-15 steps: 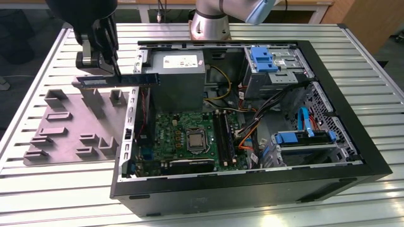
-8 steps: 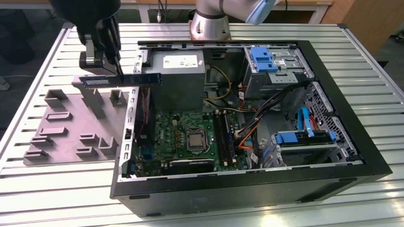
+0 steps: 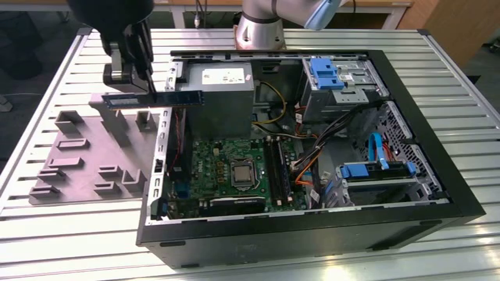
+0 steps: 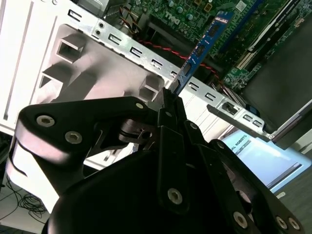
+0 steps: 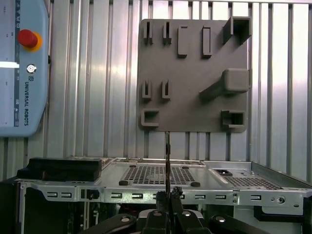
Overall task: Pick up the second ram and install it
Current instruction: 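Pick up the second ram and move it above second insertion slot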
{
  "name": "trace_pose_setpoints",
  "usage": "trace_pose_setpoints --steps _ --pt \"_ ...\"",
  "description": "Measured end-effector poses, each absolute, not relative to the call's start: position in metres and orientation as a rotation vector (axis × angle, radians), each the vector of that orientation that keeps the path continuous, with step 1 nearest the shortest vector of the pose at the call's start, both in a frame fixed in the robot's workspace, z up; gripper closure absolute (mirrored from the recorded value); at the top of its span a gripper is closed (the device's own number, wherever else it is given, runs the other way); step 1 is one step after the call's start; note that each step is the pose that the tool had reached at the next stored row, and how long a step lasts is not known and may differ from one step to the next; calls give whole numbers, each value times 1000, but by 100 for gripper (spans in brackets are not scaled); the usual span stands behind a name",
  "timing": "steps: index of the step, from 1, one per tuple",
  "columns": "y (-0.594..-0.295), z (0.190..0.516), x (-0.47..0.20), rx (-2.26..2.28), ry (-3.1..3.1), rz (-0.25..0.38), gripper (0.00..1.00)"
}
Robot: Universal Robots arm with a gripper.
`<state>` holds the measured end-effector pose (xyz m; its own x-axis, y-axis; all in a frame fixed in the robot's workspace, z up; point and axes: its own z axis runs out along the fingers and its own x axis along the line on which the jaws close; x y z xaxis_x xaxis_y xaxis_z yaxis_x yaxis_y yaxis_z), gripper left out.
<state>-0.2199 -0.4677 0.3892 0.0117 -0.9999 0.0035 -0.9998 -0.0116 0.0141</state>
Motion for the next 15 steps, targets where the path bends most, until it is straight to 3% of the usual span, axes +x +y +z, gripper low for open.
trace_pose_setpoints --steps 15 --pt "-468 389 -212 2225 -2200 -12 86"
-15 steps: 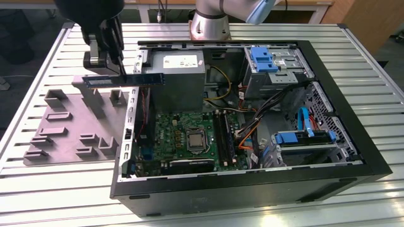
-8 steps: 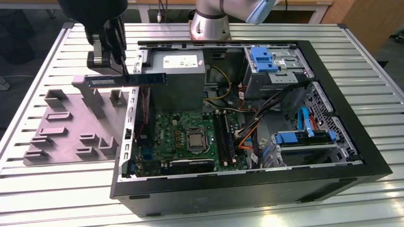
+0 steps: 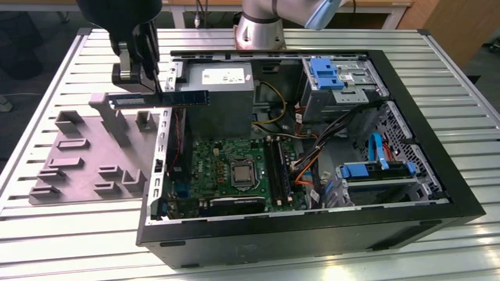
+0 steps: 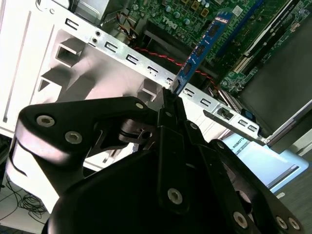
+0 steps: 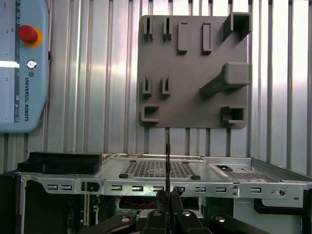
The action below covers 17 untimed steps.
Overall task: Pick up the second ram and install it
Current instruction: 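Pick up the second ram and move it above second insertion slot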
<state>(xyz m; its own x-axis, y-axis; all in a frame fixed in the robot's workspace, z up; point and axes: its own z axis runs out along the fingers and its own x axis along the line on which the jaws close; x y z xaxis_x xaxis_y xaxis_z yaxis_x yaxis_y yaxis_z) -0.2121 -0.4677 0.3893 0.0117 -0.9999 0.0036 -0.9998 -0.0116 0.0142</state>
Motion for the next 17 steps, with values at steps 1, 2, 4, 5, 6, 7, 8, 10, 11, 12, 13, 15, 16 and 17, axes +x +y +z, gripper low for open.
trace_pose_setpoints --steps 1,2,4,5,6,7,8,10,11,12,13,15,16,17 --pt "-468 389 -212 2225 -2200 -12 86" --pt "-468 389 -211 2225 -2200 -12 86" --pt "-468 389 -210 2225 -2200 -12 86" --pt "-468 389 -210 2225 -2200 -12 86" --pt "-468 389 -210 2225 -2200 -12 86" --pt "-468 389 -209 2225 -2200 -12 86" --pt "-468 389 -209 2225 -2200 -12 86" --pt "-468 389 -208 2225 -2200 -12 86" --pt "-468 389 -207 2225 -2200 -12 86" --pt "-468 389 -207 2225 -2200 -12 86" --pt "-468 389 -206 2225 -2200 -12 86" --pt "-468 389 -205 2225 -2200 -12 86" --pt "-468 389 -205 2225 -2200 -12 86" --pt "-468 389 -204 2225 -2200 -12 86"
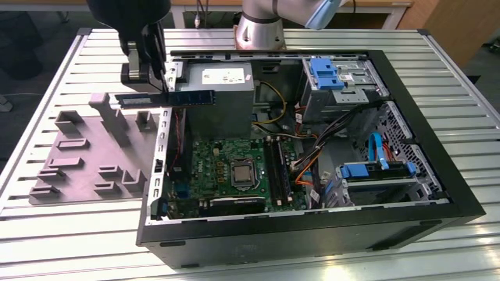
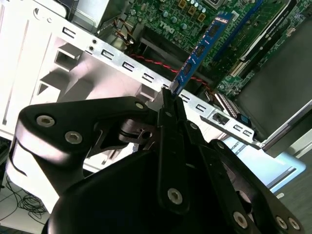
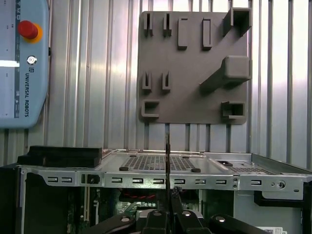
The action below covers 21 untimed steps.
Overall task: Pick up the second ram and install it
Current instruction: 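Pick up the second ram and move it above second insertion slot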
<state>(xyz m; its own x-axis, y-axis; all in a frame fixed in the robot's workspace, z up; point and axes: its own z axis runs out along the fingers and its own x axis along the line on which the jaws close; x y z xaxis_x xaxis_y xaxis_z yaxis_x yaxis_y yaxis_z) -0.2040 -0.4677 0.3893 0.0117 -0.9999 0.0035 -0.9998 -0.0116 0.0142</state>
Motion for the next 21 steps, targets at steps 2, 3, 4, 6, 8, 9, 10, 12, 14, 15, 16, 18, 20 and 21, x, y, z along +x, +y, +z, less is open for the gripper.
trace_pose_setpoints --steps 2,3,4,6,8,9,10,12,14,15,16,18,20,21 --pt "-468 389 -203 2225 -2200 -12 86" --pt "-468 389 -203 2225 -2200 -12 86" --pt "-468 389 -202 2225 -2200 -12 86" --pt "-468 389 -201 2225 -2200 -12 86" --pt "-468 389 -200 2225 -2200 -12 86" --pt "-468 389 -200 2226 -2200 -12 86" --pt "-468 389 -200 2225 -2199 -12 86" --pt "-468 389 -199 2225 -2200 -12 86" --pt "-468 389 -198 2225 -2200 -12 86" --pt "-468 389 -197 2225 -2200 -12 86" --pt "-468 389 -196 2225 -2200 -12 86" --pt "-468 389 -195 2225 -2200 -12 86" --pt "-468 389 -194 2225 -2200 -12 86" --pt "-468 389 -193 2226 -2200 -12 86"
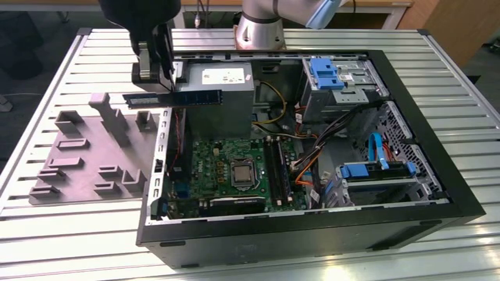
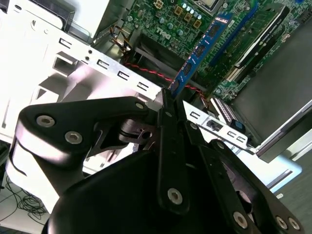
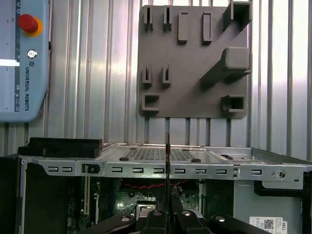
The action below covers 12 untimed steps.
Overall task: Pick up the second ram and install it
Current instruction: 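Pick up the second ram and move it above second insertion slot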
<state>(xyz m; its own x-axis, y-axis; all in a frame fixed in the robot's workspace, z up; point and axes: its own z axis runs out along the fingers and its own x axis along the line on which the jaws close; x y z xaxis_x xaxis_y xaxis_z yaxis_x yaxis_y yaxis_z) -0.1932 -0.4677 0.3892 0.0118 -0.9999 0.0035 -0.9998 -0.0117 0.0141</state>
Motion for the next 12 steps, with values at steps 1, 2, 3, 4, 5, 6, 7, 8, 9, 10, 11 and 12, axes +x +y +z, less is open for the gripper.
trace_pose_setpoints --steps 1,2,3,4,5,6,7,8,9,10,11,12 --pt "-468 389 -193 2225 -2200 -12 86" --pt "-468 389 -192 2225 -2200 -12 86" --pt "-468 389 -191 2225 -2199 -12 86" --pt "-468 389 -188 2225 -2200 -12 86" --pt "-468 389 -187 2225 -2200 -12 86" --pt "-468 389 -186 2225 -2200 -12 86" --pt "-468 389 -185 2225 -2199 -12 86" --pt "-468 389 -184 2225 -2200 -12 86" --pt "-468 389 -183 2225 -2200 -12 86" --pt "-468 389 -182 2225 -2199 -12 86" --pt "-468 389 -181 2225 -2200 -12 86" --pt "-468 389 -180 2225 -2200 -12 86"
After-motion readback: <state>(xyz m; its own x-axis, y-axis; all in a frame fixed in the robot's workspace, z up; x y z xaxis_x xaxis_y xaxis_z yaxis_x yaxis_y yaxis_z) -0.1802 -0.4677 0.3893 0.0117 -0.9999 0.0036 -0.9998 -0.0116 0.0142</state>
